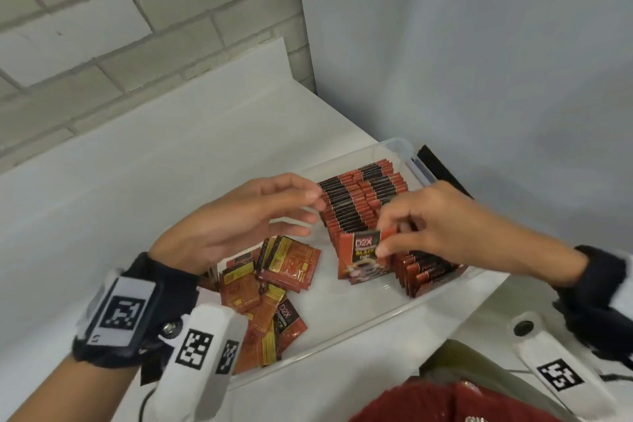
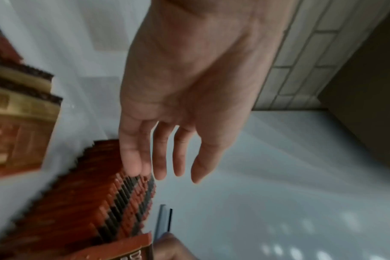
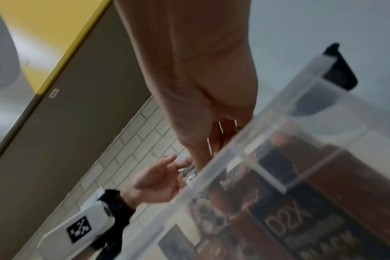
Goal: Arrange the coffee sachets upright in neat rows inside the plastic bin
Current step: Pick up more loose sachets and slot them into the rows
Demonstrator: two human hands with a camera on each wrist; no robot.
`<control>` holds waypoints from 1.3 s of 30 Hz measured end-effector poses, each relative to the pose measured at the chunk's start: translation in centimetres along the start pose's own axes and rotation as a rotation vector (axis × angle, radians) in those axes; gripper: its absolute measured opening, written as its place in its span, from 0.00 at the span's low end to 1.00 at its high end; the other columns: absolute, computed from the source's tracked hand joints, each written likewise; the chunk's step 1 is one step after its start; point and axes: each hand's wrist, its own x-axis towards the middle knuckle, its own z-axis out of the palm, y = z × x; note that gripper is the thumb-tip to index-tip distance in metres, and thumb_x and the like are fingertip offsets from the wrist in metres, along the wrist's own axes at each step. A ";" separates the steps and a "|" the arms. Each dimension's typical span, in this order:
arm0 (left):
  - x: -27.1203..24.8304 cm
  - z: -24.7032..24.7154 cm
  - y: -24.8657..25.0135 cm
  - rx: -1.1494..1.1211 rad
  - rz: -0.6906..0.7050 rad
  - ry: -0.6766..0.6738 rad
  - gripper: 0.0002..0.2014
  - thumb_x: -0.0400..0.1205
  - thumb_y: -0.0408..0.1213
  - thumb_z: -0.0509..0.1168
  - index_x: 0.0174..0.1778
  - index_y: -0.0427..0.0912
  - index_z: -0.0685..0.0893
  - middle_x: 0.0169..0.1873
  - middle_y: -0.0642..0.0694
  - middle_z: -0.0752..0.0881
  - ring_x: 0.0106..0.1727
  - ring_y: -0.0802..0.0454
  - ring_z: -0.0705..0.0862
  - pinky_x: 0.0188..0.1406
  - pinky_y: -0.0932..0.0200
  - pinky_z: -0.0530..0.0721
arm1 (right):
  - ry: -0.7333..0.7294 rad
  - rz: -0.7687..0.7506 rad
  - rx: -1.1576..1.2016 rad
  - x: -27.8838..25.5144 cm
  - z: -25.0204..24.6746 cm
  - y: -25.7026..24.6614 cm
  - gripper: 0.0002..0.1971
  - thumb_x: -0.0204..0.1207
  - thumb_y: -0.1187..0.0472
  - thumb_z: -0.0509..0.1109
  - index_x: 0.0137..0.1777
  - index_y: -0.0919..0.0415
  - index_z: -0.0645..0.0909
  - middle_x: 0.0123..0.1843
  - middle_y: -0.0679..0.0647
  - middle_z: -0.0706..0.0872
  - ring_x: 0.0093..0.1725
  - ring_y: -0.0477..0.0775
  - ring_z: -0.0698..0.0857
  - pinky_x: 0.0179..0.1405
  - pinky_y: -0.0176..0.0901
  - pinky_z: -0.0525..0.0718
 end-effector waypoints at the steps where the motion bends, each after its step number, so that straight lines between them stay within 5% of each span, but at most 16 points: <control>1: -0.2 0.0 0.0 0.082 -0.010 0.017 0.12 0.76 0.43 0.70 0.52 0.42 0.86 0.50 0.48 0.89 0.54 0.51 0.85 0.55 0.59 0.86 | -0.014 -0.014 -0.088 0.0 0.4 0.2 0.07 0.72 0.54 0.78 0.37 0.52 0.84 0.33 0.40 0.83 0.37 0.37 0.80 0.35 0.24 0.73; 6: -0.8 1.3 0.8 0.773 0.089 -0.143 0.13 0.87 0.41 0.58 0.65 0.57 0.82 0.61 0.65 0.81 0.63 0.68 0.78 0.59 0.76 0.73 | -0.001 -0.127 -0.393 0.8 1.9 0.5 0.11 0.71 0.58 0.79 0.40 0.52 0.76 0.43 0.42 0.77 0.45 0.42 0.73 0.47 0.34 0.75; 10: 0.1 2.4 1.4 1.098 0.127 -0.440 0.23 0.89 0.29 0.51 0.77 0.53 0.71 0.71 0.59 0.70 0.70 0.70 0.67 0.66 0.81 0.60 | 0.031 -0.226 -0.589 1.4 3.0 0.2 0.25 0.43 0.57 0.91 0.35 0.57 0.79 0.35 0.49 0.83 0.35 0.48 0.80 0.32 0.35 0.77; 13: 0.7 2.8 1.6 1.236 0.084 -0.545 0.26 0.88 0.28 0.51 0.77 0.59 0.71 0.69 0.58 0.66 0.58 0.75 0.66 0.55 0.84 0.60 | 0.045 -0.221 -0.621 1.5 3.5 0.4 0.28 0.40 0.55 0.91 0.36 0.58 0.80 0.36 0.50 0.83 0.34 0.47 0.80 0.31 0.35 0.80; 17: 1.5 3.5 1.0 1.385 0.063 -0.579 0.29 0.87 0.28 0.51 0.78 0.64 0.66 0.66 0.53 0.61 0.53 0.62 0.60 0.51 0.83 0.61 | 0.034 -0.144 -0.573 1.3 3.8 0.6 0.28 0.45 0.57 0.91 0.42 0.58 0.78 0.40 0.51 0.83 0.38 0.48 0.79 0.34 0.38 0.81; 21: 1.7 3.9 0.4 1.448 0.090 -0.576 0.30 0.86 0.27 0.51 0.79 0.63 0.66 0.58 0.52 0.60 0.60 0.55 0.59 0.52 0.74 0.61 | -0.069 -0.050 -0.379 1.1 2.4 -1.1 0.21 0.69 0.51 0.79 0.46 0.50 0.66 0.52 0.45 0.74 0.49 0.44 0.71 0.48 0.33 0.74; 23: 1.6 3.8 0.4 1.430 0.089 -0.596 0.26 0.85 0.27 0.53 0.76 0.59 0.71 0.56 0.53 0.59 0.59 0.57 0.58 0.52 0.78 0.60 | -0.162 -0.024 -0.243 0.6 2.3 -1.8 0.11 0.77 0.50 0.71 0.46 0.54 0.73 0.51 0.43 0.76 0.47 0.41 0.75 0.47 0.31 0.76; 25: 1.6 3.7 0.6 1.407 0.065 -0.607 0.25 0.84 0.26 0.54 0.73 0.56 0.74 0.60 0.51 0.59 0.57 0.59 0.57 0.52 0.83 0.59 | -0.306 0.036 -0.177 0.3 2.9 -2.3 0.10 0.83 0.51 0.63 0.46 0.57 0.78 0.46 0.48 0.83 0.42 0.44 0.82 0.46 0.37 0.83; 28: 1.4 3.5 1.1 1.388 0.052 -0.582 0.30 0.84 0.24 0.53 0.77 0.60 0.67 0.63 0.54 0.59 0.56 0.59 0.58 0.51 0.86 0.57 | -0.518 0.194 -0.225 0.3 3.5 -2.5 0.15 0.87 0.51 0.54 0.39 0.55 0.72 0.43 0.56 0.86 0.35 0.54 0.82 0.45 0.52 0.87; 30: 1.3 3.4 1.5 1.363 0.077 -0.546 0.36 0.82 0.22 0.54 0.81 0.60 0.58 0.70 0.60 0.56 0.67 0.59 0.57 0.58 0.86 0.57 | -0.521 0.256 -0.235 0.5 3.5 -2.5 0.17 0.87 0.50 0.53 0.38 0.54 0.71 0.40 0.55 0.84 0.33 0.51 0.78 0.41 0.48 0.83; 32: 1.4 3.5 1.5 1.377 0.082 -0.552 0.44 0.78 0.18 0.54 0.84 0.58 0.47 0.80 0.65 0.46 0.79 0.64 0.46 0.70 0.83 0.48 | -0.500 0.288 -0.246 0.6 3.5 -2.7 0.17 0.87 0.48 0.54 0.39 0.54 0.73 0.39 0.52 0.83 0.33 0.49 0.78 0.39 0.44 0.81; 36: 1.6 3.8 -0.1 1.577 -0.012 -0.617 0.46 0.80 0.20 0.56 0.81 0.54 0.31 0.79 0.61 0.27 0.79 0.63 0.28 0.82 0.57 0.34 | -0.547 0.325 -0.281 0.6 3.8 -2.7 0.21 0.85 0.42 0.53 0.65 0.56 0.75 0.55 0.52 0.83 0.49 0.51 0.84 0.55 0.49 0.84; 39: 1.5 3.5 -0.2 1.557 -0.022 -0.604 0.46 0.80 0.20 0.55 0.81 0.52 0.31 0.79 0.59 0.26 0.79 0.62 0.27 0.81 0.57 0.33 | -0.546 0.333 -0.292 0.6 3.9 -2.9 0.27 0.85 0.40 0.51 0.75 0.58 0.69 0.64 0.52 0.79 0.57 0.52 0.80 0.61 0.47 0.80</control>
